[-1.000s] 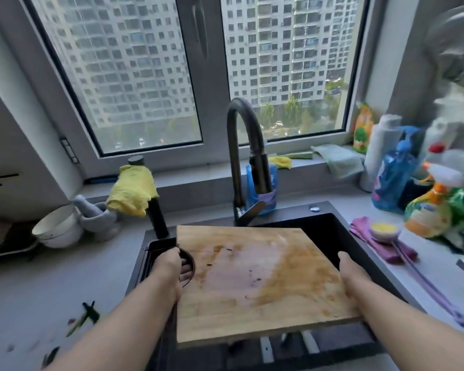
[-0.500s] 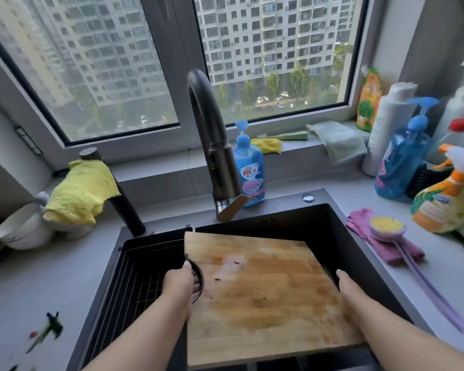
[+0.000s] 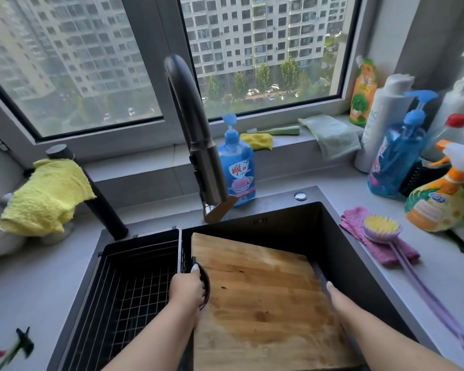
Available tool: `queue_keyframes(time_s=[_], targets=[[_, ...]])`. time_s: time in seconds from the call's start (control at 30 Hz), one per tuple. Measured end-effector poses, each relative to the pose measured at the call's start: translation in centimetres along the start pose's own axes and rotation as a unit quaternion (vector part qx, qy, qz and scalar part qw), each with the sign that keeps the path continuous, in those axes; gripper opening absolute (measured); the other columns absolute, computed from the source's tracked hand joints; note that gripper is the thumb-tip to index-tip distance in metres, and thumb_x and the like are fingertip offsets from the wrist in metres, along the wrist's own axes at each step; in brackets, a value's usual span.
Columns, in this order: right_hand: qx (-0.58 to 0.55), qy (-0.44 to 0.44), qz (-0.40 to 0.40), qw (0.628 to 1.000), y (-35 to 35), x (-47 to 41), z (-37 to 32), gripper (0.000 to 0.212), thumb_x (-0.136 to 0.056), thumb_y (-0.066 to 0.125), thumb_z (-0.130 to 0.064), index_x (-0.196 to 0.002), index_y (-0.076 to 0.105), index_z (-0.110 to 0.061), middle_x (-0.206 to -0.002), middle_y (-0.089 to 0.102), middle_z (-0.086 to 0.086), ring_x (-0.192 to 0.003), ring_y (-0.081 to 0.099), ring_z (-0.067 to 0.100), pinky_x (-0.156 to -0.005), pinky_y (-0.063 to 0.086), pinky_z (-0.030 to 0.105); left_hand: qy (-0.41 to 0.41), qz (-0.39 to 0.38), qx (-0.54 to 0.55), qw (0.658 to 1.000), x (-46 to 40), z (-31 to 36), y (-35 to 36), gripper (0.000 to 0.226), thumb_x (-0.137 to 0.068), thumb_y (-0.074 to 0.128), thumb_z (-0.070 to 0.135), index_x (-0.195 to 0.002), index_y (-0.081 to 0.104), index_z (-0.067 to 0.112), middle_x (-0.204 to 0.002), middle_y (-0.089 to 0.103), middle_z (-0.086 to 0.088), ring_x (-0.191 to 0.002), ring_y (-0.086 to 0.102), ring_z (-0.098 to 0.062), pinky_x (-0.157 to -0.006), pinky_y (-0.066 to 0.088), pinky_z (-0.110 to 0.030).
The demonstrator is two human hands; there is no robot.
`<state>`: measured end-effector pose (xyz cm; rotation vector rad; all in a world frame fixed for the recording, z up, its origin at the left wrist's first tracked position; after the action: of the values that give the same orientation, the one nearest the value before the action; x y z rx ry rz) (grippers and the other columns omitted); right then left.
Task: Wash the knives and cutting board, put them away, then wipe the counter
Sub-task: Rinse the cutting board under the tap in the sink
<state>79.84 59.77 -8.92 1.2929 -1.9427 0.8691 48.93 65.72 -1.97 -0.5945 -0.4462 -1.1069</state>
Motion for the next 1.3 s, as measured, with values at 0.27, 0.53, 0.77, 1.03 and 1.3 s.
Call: queue_keyframes(time_s=[0.27,0.53,0.77,1.03,1.3], targets=[[0.066,-0.045,-0.003,0.997,2.4,-4.2,-1.2,0.076,-0.09,0.041,-0.063,-0.147,0.033,-0.014,-0.152,0.035,0.01,-0.137,0.038,0.028,-0.114,0.026,0.038,0.01,-0.007,-0.031,0.999,-8.8,-7.0,1.6,0.039,-0.089,0.05,0.045,-0.07,0.052,0.012,-0.066,0.052,-0.01,-0.059,0.039,-0.019,-0.06,0.029,-0.035],[0.162,-0.077,0.021,0.984,4.5,-3.8,-2.9,0.071,-0.089,0.031,-0.068,-0.114,0.061,-0.008,-0.115,0.063,0.013,-0.102,0.056,0.026,-0.098,0.041,0.036,-0.072,0.01,-0.103,0.992,-3.5,-5.6,1.5,0.029,-0.1,0.045,0.023,-0.081,0.048,0.002,-0.061,0.037,-0.006,-0.054,0.037,-0.02,-0.054,0.032,-0.031],[0.176,-0.077,0.014,0.981,5.6,-3.3,-2.5,0.062,-0.094,0.029,-0.062,-0.095,0.06,-0.009,-0.082,0.061,0.005,-0.07,0.053,0.017,-0.065,0.039,0.027,-0.148,-0.039,-0.07,0.986,-5.0,-7.4,1.0,0.048,-0.101,0.041,0.023,-0.141,0.039,-0.003,-0.143,0.042,-0.022,-0.13,0.043,-0.034,-0.107,0.036,-0.044],[0.139,-0.096,-0.012,0.986,7.7,-1.5,-4.7,0.053,-0.093,0.035,-0.061,-0.067,0.043,-0.016,-0.055,0.043,0.001,-0.046,0.031,0.014,-0.048,0.024,0.025,-0.1,-0.174,-0.131,0.971,-1.8,-3.7,0.9,0.043,-0.099,0.045,0.019,-0.137,0.04,0.0,-0.139,0.045,-0.026,-0.127,0.049,-0.028,-0.099,0.041,-0.032],[0.147,-0.155,-0.009,0.977,11.2,1.2,-7.6,0.055,-0.095,0.037,-0.056,-0.078,0.056,-0.008,-0.067,0.05,0.007,-0.055,0.043,0.017,-0.057,0.033,0.027,-0.101,-0.237,-0.212,0.943,1.5,-0.7,-1.3,0.046,-0.089,0.054,0.041,-0.122,0.052,0.008,-0.106,0.061,-0.013,-0.091,0.063,-0.025,-0.091,0.045,-0.039]])
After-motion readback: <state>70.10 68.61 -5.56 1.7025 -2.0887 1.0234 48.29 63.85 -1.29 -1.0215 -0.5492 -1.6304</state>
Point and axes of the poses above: each hand's wrist, its own x-axis away from the middle knuckle, its own y-axis out of the palm, z = x × y, the point moved 3 cm from there along -x, towards the middle knuckle
